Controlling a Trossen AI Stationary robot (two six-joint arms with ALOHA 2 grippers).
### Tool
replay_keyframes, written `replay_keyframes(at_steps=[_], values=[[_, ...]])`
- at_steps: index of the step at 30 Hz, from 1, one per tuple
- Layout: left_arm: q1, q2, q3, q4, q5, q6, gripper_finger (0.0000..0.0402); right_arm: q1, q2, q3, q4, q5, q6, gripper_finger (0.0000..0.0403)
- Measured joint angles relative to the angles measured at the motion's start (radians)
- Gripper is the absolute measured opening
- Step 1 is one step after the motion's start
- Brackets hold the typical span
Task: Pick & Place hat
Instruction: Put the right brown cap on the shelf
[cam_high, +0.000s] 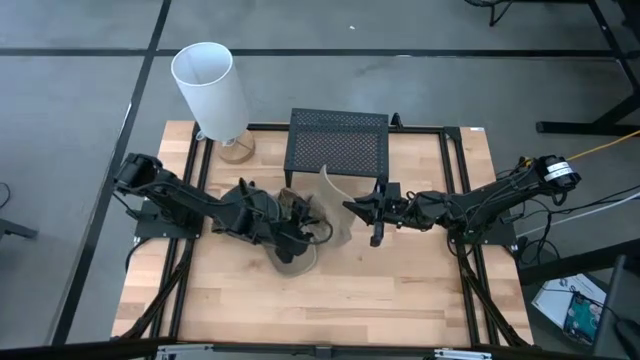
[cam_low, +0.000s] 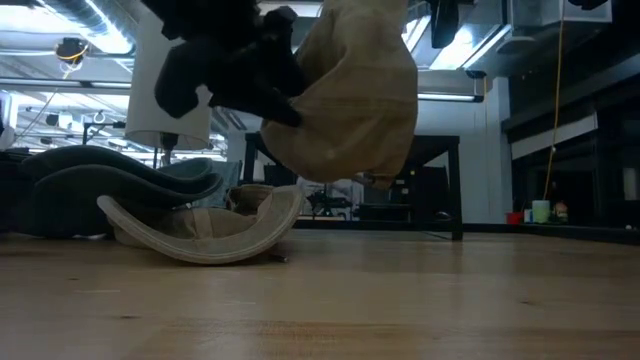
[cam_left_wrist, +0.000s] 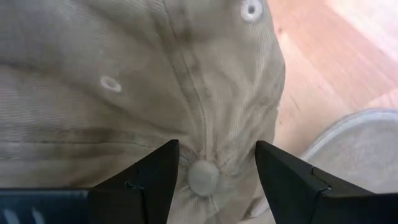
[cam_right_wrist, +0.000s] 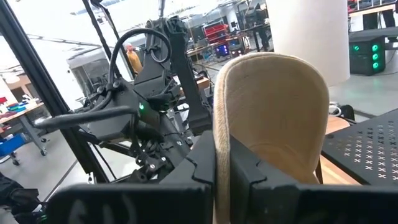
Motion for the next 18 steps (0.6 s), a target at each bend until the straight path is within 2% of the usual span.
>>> replay_keyframes(at_steps=[5, 8, 18], values=[[0.004, 0.000, 0.000, 0.011, -0.034, 0.024, 0.0203, 0.000, 0.000, 0.000, -0.001, -0.024, 0.000, 0.0014], [0.011, 0.000, 0.001, 0.030, -0.040, 0.040, 0.0183, 0.000, 0.000, 0.000, 0.000, -0.026, 0.000, 0.0015], [0.031, 0.000, 0.001, 0.030, -0.010, 0.036, 0.0033, 0.000, 0.000, 0.000, -0.001, -0.026, -0.016, 0.0015]])
